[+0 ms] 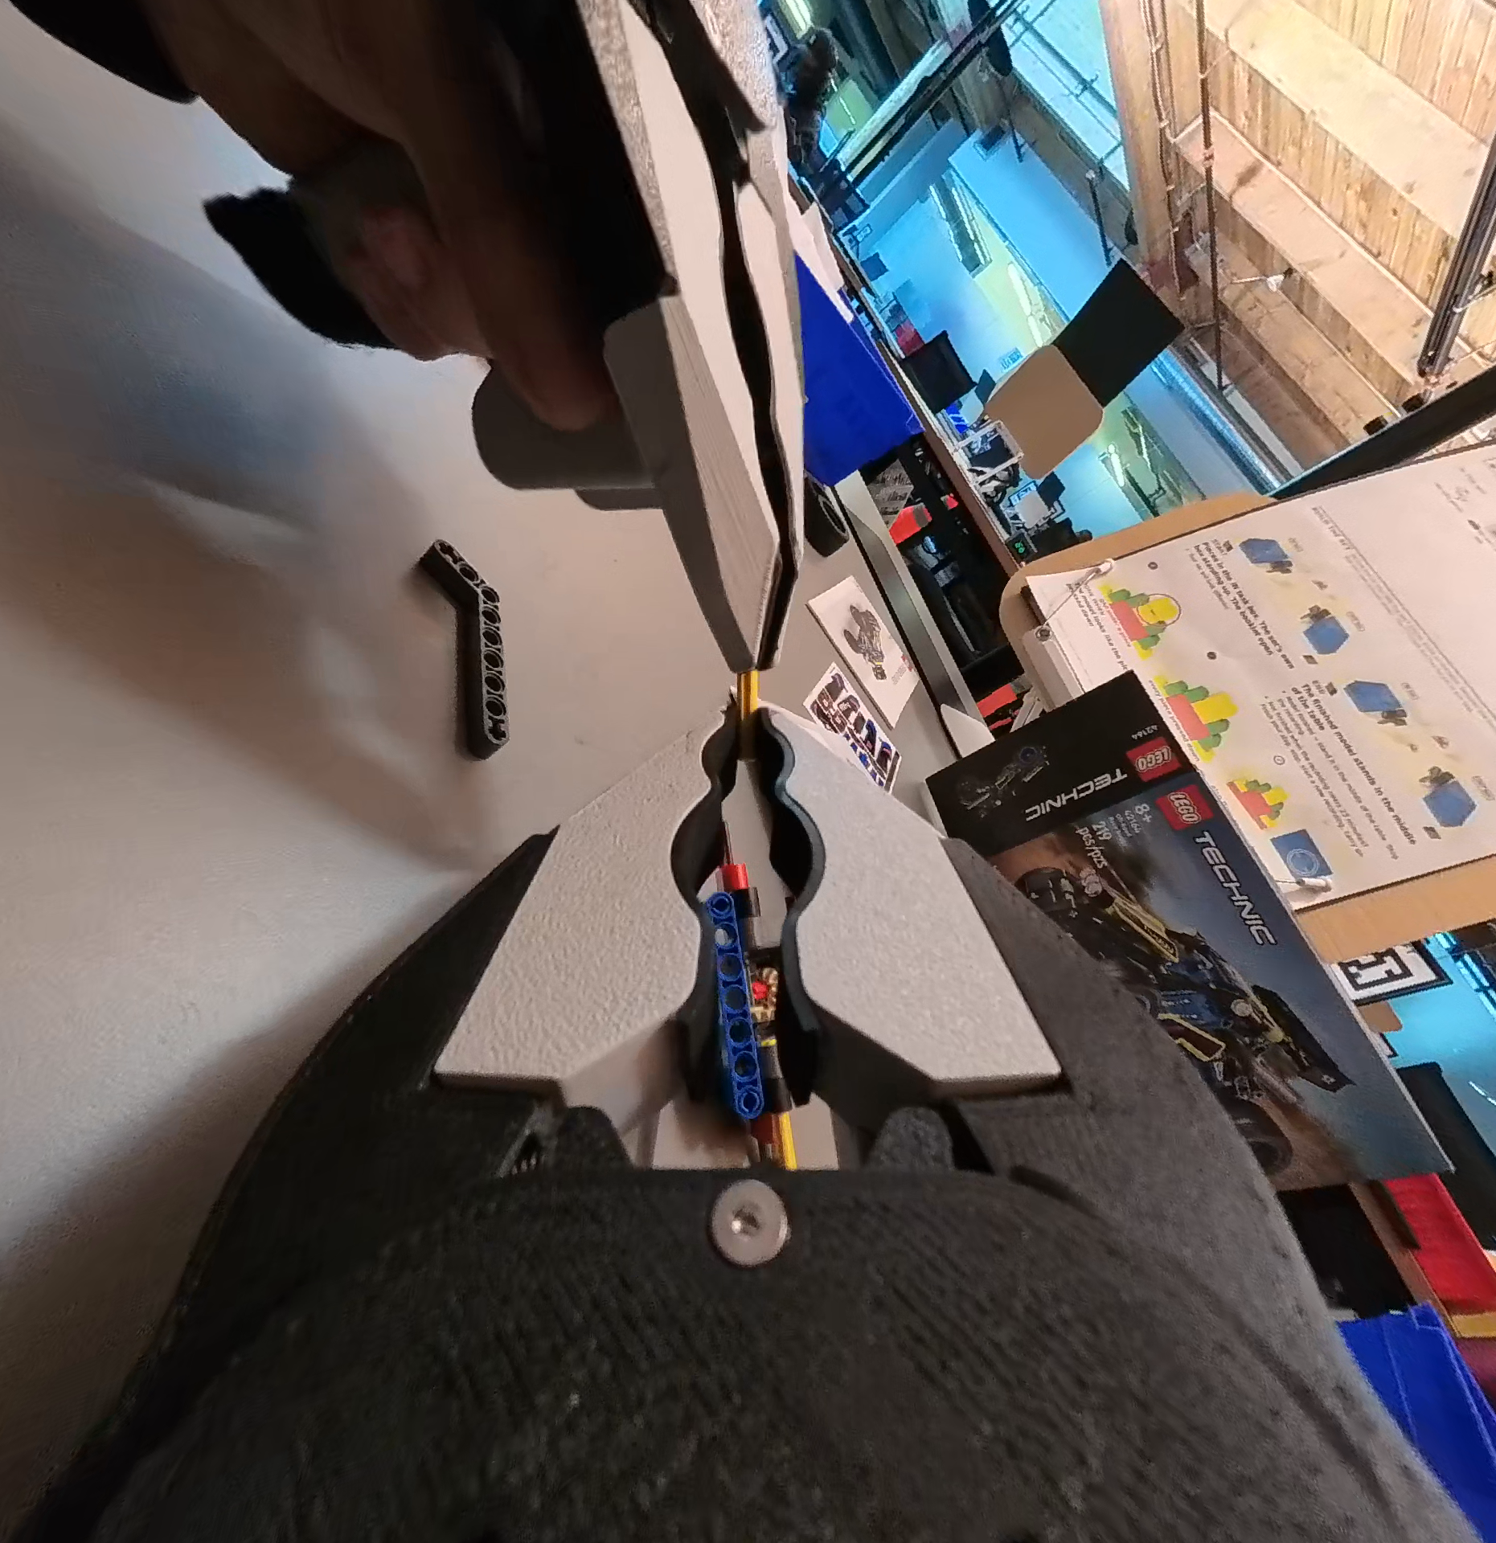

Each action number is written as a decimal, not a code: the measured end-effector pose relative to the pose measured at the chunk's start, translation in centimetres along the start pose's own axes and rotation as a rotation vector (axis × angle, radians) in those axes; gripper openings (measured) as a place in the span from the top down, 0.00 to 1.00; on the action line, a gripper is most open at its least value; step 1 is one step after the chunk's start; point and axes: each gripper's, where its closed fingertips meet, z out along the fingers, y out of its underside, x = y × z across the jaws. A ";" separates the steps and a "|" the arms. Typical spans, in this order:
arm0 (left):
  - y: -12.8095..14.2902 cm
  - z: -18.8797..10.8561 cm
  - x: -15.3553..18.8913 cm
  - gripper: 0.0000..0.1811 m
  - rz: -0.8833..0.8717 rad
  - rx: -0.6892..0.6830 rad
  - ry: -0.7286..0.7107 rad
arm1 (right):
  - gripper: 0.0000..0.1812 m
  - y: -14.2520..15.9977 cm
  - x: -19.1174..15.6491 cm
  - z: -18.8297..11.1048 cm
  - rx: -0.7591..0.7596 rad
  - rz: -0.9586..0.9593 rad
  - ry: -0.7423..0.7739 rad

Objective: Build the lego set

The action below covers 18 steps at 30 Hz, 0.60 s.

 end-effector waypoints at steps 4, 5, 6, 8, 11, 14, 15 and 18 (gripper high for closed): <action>0.0 0.0 0.0 0.99 -0.020 0.011 0.012 | 0.99 0.1 0.0 0.0 -0.005 0.001 -0.001; 0.0 0.0 0.0 0.98 -0.022 0.013 0.020 | 1.00 0.1 0.1 0.0 -0.005 -0.005 0.003; 0.0 -0.1 0.1 0.96 -0.024 0.014 0.030 | 1.00 0.0 0.1 0.0 -0.004 -0.009 0.006; 0.0 -0.1 0.2 0.96 -0.022 0.007 0.038 | 1.00 0.0 0.1 0.0 -0.004 -0.009 0.007; 0.1 0.0 0.2 0.97 -0.026 0.007 0.034 | 1.00 -0.2 0.1 0.0 0.006 -0.001 0.007; 0.3 0.2 0.3 0.98 -0.017 -0.004 0.031 | 1.00 -0.4 -0.1 0.0 0.012 0.002 0.001; 0.3 0.2 0.3 0.99 -0.004 -0.014 0.029 | 0.99 -0.4 -0.2 0.0 0.012 -0.010 0.001; 0.8 -0.2 0.4 0.99 0.057 -0.070 0.048 | 0.99 -0.6 -0.8 0.0 0.026 -0.018 -0.031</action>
